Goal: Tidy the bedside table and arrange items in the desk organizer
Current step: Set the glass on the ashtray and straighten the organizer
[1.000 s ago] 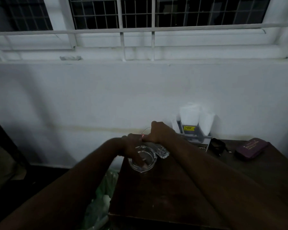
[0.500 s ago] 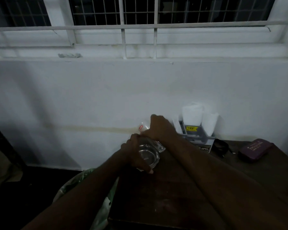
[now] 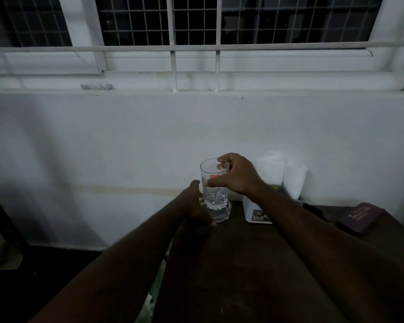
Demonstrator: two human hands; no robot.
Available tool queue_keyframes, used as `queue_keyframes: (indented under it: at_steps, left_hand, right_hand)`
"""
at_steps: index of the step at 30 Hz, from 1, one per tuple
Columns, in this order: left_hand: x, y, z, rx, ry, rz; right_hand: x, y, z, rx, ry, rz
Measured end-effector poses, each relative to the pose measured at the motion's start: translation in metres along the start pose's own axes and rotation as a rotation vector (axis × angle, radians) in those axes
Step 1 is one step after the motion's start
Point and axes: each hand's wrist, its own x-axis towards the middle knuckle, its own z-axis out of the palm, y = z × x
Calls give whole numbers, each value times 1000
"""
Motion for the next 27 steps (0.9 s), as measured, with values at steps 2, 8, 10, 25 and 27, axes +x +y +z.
queue_keyframes:
  at_steps: [2,8,10,25,27]
  left_hand:
    - [3,-3,1,-24,0,-8]
    - [5,-7,0,-65,-18,35]
    - [4,-6,-2,-56,-21,92]
    - [6,-14,2,-119,-40,78]
    - [5,-13,2,-138,-42,101]
  right_hand:
    - [-1,6,2,-22,-15,16]
    - [-5,14,10,-37,-27,39]
    - [-6,15,13,-42,-28,35]
    - [-2,22,15,-109,-47,38]
    - [-3,20,13,-127,-74,52]
